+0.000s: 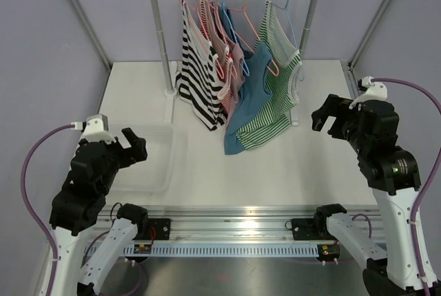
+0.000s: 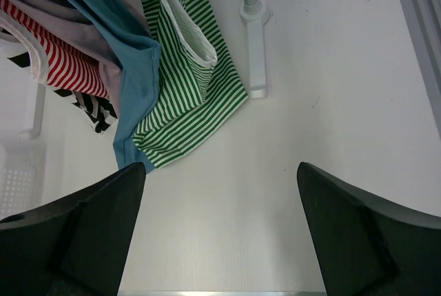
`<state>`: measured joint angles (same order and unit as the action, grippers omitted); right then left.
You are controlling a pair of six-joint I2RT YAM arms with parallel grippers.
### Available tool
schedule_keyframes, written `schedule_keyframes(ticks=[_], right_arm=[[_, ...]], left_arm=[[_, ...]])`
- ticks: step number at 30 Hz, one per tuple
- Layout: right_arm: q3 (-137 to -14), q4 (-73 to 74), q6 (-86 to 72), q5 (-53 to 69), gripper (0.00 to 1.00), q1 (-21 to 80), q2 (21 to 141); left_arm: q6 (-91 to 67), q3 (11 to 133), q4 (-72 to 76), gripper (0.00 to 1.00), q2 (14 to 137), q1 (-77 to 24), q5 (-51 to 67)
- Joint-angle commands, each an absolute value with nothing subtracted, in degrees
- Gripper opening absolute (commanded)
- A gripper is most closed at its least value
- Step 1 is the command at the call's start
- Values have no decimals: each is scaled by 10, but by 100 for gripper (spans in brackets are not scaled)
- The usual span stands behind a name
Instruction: Remove the tank top from the hanger
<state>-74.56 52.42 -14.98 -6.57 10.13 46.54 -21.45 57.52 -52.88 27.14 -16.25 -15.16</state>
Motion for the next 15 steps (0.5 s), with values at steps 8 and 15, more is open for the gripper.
schedule_keyframes(ticks=[8,15], right_arm=[[-806,388,-143,-9,99,104,532],[-951,368,-112,42,99,104,677]], left_arm=[[-209,585,-484,99,272,-165,-91],[-210,548,-438,99,243,-165,13]])
